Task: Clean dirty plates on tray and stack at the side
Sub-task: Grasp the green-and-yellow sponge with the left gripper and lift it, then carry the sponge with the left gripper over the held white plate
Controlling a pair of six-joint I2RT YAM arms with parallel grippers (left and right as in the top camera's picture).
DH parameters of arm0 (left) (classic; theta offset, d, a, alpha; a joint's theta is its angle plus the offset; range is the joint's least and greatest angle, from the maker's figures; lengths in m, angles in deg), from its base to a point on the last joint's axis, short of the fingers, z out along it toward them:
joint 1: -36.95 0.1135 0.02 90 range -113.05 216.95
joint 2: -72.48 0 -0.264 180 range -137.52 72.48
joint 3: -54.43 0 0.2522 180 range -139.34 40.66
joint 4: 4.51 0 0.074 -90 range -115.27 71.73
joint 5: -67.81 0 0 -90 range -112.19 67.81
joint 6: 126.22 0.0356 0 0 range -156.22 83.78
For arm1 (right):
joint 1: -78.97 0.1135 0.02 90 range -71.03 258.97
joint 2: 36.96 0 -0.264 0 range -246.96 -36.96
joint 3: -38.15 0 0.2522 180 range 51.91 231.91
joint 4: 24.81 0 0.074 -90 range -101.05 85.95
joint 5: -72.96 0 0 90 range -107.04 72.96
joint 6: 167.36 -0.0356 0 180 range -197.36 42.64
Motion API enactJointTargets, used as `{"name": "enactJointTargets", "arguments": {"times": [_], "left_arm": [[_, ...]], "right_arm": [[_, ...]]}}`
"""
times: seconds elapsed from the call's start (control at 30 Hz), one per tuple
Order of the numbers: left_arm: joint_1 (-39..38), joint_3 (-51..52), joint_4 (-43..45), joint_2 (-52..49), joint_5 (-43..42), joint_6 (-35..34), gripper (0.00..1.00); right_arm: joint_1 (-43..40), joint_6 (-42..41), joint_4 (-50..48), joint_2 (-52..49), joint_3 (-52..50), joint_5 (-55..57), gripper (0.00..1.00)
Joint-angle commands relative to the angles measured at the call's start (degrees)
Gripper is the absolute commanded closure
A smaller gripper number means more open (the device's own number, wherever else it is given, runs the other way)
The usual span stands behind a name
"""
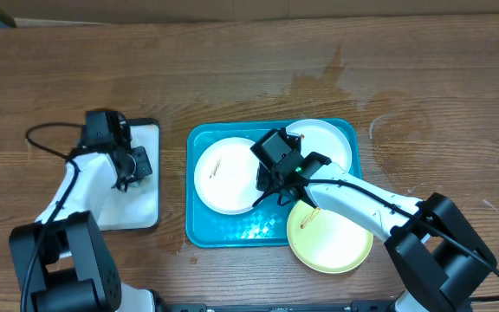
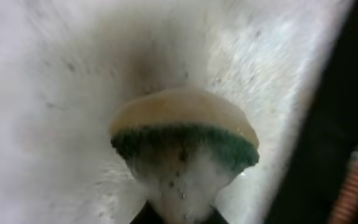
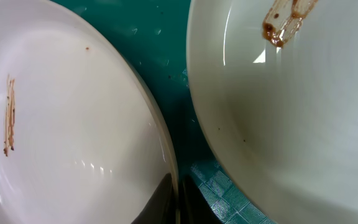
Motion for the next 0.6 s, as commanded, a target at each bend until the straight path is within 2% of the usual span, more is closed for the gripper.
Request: {"name": "enactJointTargets", "arguments": {"times": [0.0,0.17,0.33,0.47,0.57], "left_arm": [[0.22,-5.03,-1.70,3.63,-0.11,3.63,0.96],[0.22,-7.02,-2.62,5.88,-0.28,5.16,0.96],[0.20,-7.13,-2.89,6.27,-0.79,9.35,0.96],[0.22,-7.15,-3.04,6.27,-1.11,10.62,0.96],[0.22,-7.15,-3.06,6.27,-0.79,10.62,0.96]], "right_arm": [[0.31,0.39,-0.09,-0.13,1.36,0.57,0.92],[0.31,0.42,0.15,-0.13,1.36,0.55,0.85],[0.31,0.39,0.28,-0.13,1.36,0.52,0.83],[0.31,0.39,0.31,-0.13,1.36,0.35,0.57],[0.31,0.39,0.31,-0.13,1.36,0.42,0.45]]}}
